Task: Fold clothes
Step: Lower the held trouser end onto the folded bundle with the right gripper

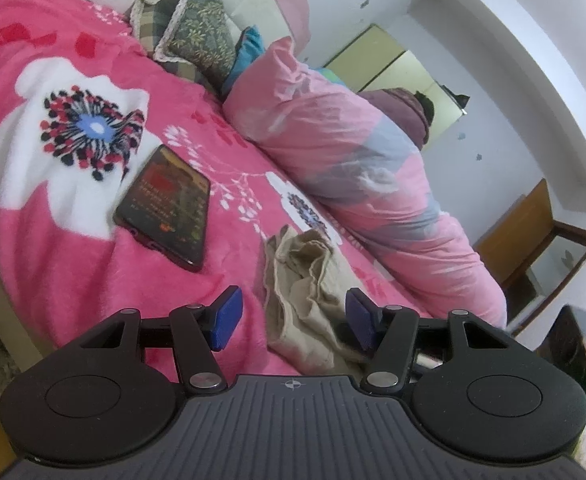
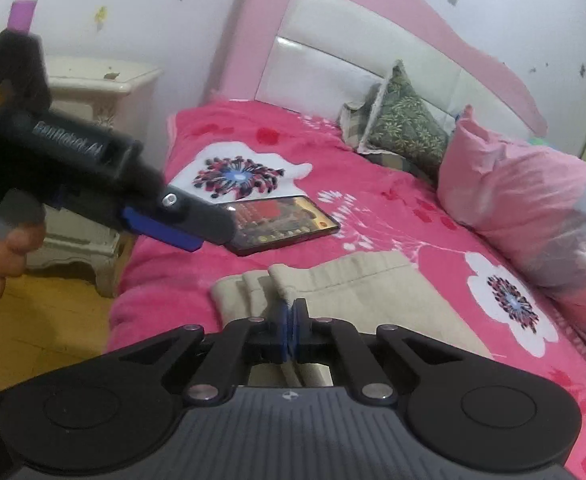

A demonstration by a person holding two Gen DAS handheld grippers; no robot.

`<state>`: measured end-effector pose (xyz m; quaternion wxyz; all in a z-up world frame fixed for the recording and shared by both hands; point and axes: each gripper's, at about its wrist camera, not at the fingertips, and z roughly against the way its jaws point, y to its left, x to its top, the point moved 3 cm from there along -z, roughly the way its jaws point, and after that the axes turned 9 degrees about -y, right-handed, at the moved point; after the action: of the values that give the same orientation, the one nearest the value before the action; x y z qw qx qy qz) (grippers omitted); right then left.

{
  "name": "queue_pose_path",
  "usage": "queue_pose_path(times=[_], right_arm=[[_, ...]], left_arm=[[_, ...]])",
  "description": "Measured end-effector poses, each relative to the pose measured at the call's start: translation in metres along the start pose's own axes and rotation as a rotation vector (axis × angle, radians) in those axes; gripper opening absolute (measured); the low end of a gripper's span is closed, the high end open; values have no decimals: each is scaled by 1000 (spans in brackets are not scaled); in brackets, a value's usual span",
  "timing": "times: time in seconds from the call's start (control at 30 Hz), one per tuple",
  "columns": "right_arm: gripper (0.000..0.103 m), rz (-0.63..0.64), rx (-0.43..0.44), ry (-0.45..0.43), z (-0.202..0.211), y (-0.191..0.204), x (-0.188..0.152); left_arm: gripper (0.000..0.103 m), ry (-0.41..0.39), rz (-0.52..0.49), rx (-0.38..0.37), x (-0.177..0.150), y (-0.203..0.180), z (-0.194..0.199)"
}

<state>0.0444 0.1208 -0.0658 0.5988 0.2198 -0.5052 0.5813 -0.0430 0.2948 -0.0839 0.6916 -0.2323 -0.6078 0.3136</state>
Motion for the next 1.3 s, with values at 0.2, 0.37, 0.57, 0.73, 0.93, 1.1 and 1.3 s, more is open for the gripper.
queue_pose_path(times=[0.2, 0.37, 0.57, 0.73, 0.93, 1.1, 1.3], right_arm=[[35, -78, 38, -13, 6, -7, 2], [32, 1, 25, -6, -2, 5, -1], [3, -272, -89, -130, 16, -36, 6], [4, -614, -208, -420, 76, -95, 21], [4, -299, -84, -204, 27, -28, 6], [4, -213, -53, -92, 3, 3, -13], [5, -208, -22, -72, 4, -2, -10]], left_arm=[[58, -8, -9, -1, 3, -1, 2], [58, -13, -11, 1, 3, -2, 3], [58, -11, -6, -3, 4, -3, 5], [58, -11, -4, -3, 3, -1, 5], [58, -8, 0, 7, 2, 3, 3], [58, -13, -9, -3, 3, -1, 4], [58, -9, -6, -11, 2, -1, 1]])
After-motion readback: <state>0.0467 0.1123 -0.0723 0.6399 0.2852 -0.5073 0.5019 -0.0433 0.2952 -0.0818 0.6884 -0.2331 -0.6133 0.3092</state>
